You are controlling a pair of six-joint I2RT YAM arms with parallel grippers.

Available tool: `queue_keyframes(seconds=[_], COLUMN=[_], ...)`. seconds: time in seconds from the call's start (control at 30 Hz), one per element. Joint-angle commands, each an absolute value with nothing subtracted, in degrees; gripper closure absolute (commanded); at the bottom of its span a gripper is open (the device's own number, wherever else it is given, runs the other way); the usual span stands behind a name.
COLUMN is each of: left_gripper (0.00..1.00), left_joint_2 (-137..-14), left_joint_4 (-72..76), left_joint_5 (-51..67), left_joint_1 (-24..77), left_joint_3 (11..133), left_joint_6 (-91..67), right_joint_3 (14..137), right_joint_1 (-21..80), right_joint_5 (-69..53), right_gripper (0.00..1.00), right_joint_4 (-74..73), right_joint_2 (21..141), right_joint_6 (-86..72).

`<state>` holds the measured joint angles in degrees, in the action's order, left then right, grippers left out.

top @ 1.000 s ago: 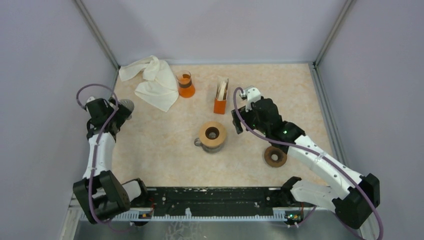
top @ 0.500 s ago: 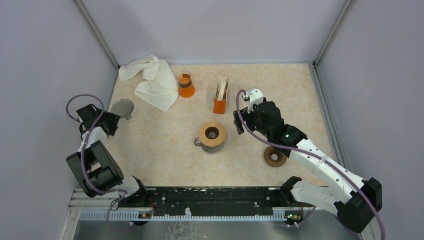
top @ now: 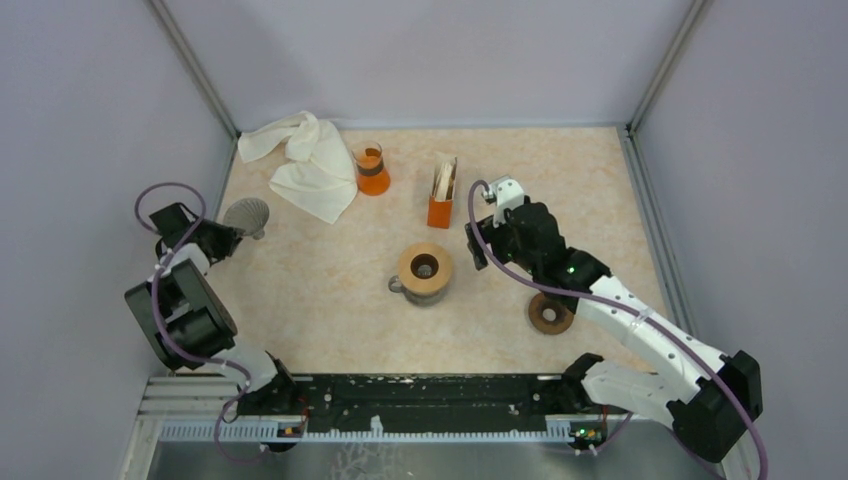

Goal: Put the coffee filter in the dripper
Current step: Pick up the coffee dripper from the corner of the board.

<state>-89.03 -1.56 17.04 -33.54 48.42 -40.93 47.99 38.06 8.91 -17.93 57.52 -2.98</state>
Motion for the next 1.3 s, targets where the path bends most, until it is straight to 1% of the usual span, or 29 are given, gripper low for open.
queue_keyframes(seconds=[0.0, 0.07, 0.13, 0.23, 0.53, 0.83, 1.03, 1.27], left_gripper=[0.74, 0.81, 0.90, 1.00, 1.00, 1.00, 1.00, 1.00], left_joint_2=[-89.73, -89.58, -89.46, -88.71, -83.60, -77.98, -75.76, -73.23], left_joint_4=[-0.36, -0.77, -2.38, -5.36, -12.71, -18.89, -22.43, -23.64], left_joint_5=[19.20, 19.69, 20.22, 20.54, 24.66, 30.74, 32.16, 33.96], left_joint_1=[-34.01, -34.01, -34.01, -34.01, -32.17, -29.53, -23.41, -15.20], left_joint_3=[50.31, 50.59, 51.46, 52.80, 55.17, 53.29, 52.85, 52.94], left_joint_6=[-39.82, -39.05, -37.84, -36.28, -30.40, -27.71, -26.53, -26.97], right_joint_3=[48.95, 49.04, 49.12, 49.29, 50.00, 50.90, 53.34, 55.31], right_joint_1=[37.71, 37.77, 37.75, 37.75, 37.71, 37.76, 37.76, 37.87], right_joint_5=[8.90, 8.99, 8.97, 8.71, 6.60, 4.14, 1.62, 2.20], right_gripper=[0.14, 0.14, 0.14, 0.14, 0.14, 0.14, 0.14, 0.13], right_joint_4=[-15.08, -15.09, -15.19, -15.50, -16.02, -17.28, -20.06, -22.31], right_joint_2=[58.01, 58.25, 58.27, 58.38, 58.86, 58.55, 61.21, 63.56], right_joint_6=[-2.35, -2.37, -2.30, -2.24, -2.41, -3.57, -5.56, -9.97])
